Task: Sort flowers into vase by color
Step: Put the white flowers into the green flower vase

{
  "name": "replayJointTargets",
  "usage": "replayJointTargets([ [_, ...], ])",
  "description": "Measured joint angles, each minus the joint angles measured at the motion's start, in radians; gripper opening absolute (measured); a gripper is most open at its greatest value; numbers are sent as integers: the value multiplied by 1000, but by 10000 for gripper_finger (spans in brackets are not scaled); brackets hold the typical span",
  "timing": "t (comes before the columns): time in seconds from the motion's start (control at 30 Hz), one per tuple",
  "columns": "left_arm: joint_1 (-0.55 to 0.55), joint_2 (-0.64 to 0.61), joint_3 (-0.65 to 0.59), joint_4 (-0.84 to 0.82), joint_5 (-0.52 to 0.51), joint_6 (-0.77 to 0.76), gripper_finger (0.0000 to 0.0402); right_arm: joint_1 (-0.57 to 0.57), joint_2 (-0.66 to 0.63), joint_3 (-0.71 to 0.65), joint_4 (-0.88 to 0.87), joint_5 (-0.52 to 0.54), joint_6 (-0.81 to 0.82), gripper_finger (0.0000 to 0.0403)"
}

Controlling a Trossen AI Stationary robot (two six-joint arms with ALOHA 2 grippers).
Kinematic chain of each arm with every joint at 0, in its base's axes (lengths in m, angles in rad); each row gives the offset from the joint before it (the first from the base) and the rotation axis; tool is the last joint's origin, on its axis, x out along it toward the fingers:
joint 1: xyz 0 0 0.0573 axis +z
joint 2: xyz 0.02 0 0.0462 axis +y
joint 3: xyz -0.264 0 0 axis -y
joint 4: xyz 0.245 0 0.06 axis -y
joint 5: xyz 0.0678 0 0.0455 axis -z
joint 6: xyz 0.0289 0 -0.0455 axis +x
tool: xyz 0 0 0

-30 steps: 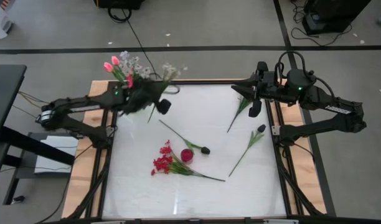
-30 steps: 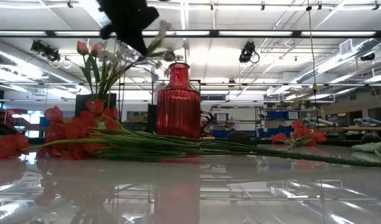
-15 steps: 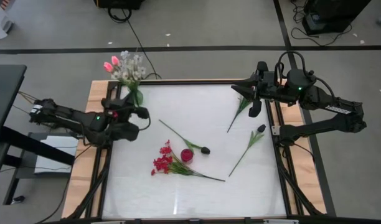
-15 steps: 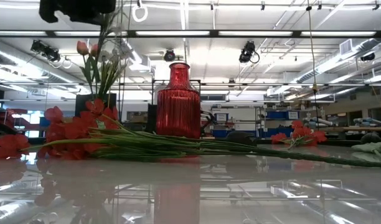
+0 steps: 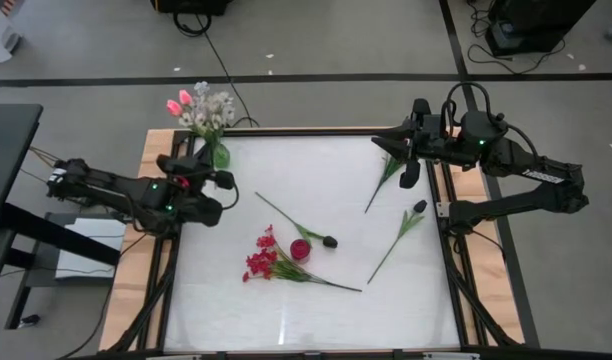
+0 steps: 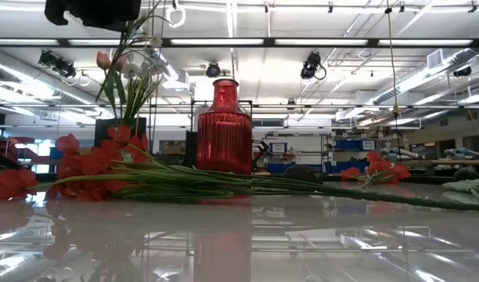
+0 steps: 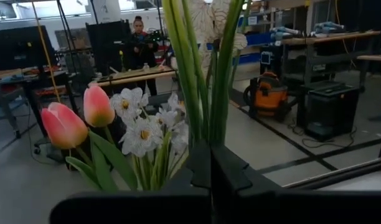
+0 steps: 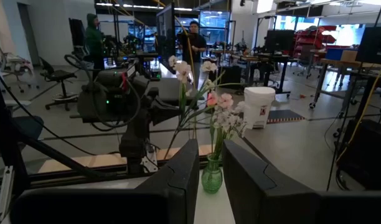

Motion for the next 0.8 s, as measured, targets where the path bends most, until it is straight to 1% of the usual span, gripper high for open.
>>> replayJointTargets([
  [0.1,-9,4,32,3,0,31,0,0,0,0,0,0,0,81],
  [0.3,-84,48,113,41,13,27,0,0,0,0,0,0,0,81],
  [0.4,-114,65,160,74,73,27,0,0,0,0,0,0,0,81],
  [0.47,-122,80,194,88,149,48,0,0,0,0,0,0,0,81],
  [0.57,-125,100,244,93,305,121,0,0,0,0,0,0,0,81],
  [0.63,-125,116,272,114,383,189,0,0,0,0,0,0,0,81],
  [0.7,-133,131,290,139,407,276,0,0,0,0,0,0,0,81],
  [0.8,-143,140,308,184,380,437,0,0,0,0,0,0,0,81],
])
